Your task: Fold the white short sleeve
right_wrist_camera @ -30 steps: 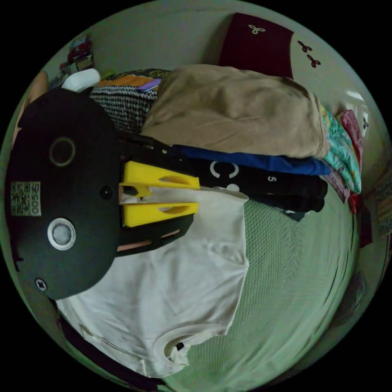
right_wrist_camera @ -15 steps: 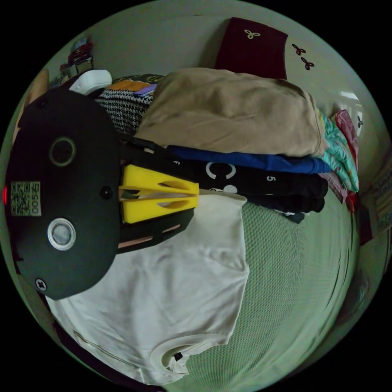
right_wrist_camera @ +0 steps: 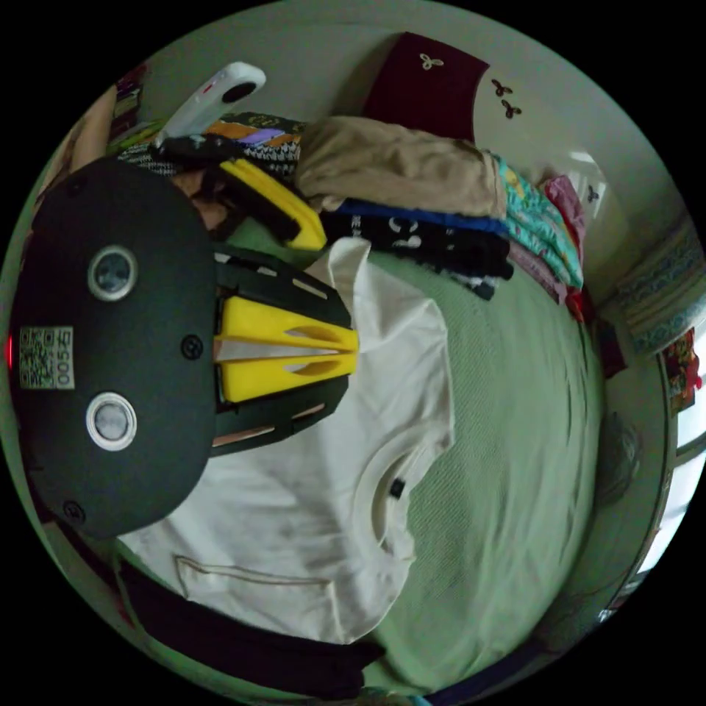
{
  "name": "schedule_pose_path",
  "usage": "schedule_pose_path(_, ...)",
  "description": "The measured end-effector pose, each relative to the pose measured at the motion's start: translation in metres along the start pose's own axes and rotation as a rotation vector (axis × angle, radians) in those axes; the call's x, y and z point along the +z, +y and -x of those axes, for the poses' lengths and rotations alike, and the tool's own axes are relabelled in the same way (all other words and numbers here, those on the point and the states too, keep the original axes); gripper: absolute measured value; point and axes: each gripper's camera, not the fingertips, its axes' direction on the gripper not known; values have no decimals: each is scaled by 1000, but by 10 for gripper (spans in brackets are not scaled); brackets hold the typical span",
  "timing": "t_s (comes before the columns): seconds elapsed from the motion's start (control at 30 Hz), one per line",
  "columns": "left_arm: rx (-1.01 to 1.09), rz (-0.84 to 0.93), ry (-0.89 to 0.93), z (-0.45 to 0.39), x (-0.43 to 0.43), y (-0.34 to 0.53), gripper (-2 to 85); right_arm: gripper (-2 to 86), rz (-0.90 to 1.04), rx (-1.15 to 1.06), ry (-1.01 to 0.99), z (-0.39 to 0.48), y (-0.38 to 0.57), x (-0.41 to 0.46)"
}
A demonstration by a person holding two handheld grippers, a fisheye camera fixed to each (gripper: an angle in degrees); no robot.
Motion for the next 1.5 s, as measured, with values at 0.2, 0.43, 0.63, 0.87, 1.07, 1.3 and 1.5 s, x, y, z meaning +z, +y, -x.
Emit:
schedule_pose_path(0.2,-16,89,-9,-2,13,-2,77,-5,38,86,69,-30,16,8)
schedule_pose_path(0.43,36,110,38,-12,26,-8,75,54,-35,-145,53,18,8,-6)
schedule_pose_path(0.63,98,216,93,-30,51,-12,77,56,27,-247,58,51,1,18)
schedule_pose_path(0.87,71,347,52,-38,83,-17,51,4,29,-326,112,64,10,30)
schedule_pose_path(1.07,67,272,94,-42,80,-19,10,-8,-102,-283,166,46,-3,-15)
schedule_pose_path(1.3,267,242,242,-68,80,-18,0,9,-61,37,212,-25,-30,-17)
schedule_pose_path(1.5,303,267,240,-79,90,-19,2,44,-31,-34,203,-32,-3,-8)
